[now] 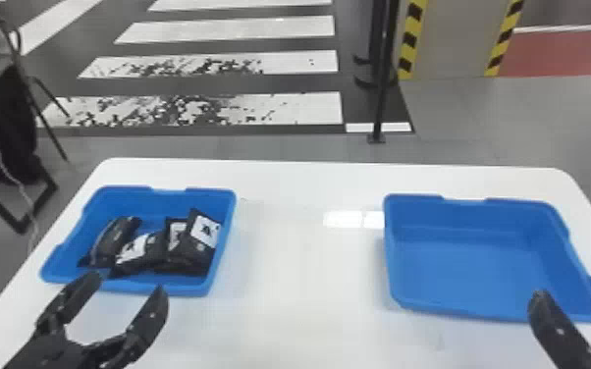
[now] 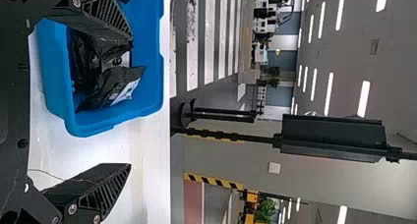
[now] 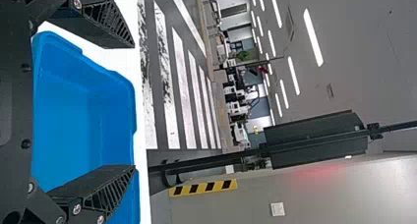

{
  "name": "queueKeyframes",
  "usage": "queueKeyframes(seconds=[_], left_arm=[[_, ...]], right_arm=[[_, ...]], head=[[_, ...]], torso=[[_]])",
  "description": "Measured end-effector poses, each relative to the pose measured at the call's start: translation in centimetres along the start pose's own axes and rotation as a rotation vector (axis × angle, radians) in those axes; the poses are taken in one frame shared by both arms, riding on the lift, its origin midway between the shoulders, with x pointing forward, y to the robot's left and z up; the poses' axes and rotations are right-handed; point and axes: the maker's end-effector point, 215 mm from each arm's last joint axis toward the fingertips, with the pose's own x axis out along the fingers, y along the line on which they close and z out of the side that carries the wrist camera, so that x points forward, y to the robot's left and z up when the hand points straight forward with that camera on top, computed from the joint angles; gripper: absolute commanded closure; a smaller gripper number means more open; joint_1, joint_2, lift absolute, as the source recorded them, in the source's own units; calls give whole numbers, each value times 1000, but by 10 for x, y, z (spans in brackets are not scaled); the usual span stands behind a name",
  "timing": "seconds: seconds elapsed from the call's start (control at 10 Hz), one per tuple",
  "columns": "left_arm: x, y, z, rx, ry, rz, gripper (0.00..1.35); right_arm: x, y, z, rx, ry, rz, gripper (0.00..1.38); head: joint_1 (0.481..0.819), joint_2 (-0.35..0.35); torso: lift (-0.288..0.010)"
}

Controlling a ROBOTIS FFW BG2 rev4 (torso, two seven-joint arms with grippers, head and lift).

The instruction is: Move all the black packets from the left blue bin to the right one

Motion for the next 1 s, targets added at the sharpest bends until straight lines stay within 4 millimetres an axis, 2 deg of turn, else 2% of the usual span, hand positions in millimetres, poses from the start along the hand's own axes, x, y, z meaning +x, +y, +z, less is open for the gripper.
queueKeyframes(seconds=[1.0], left_arm=[[0, 5, -6, -5, 21, 13, 154]], right_arm=[[-1, 0, -1, 4, 2, 0, 160]], head=[[695, 100]], torso=[[-150]])
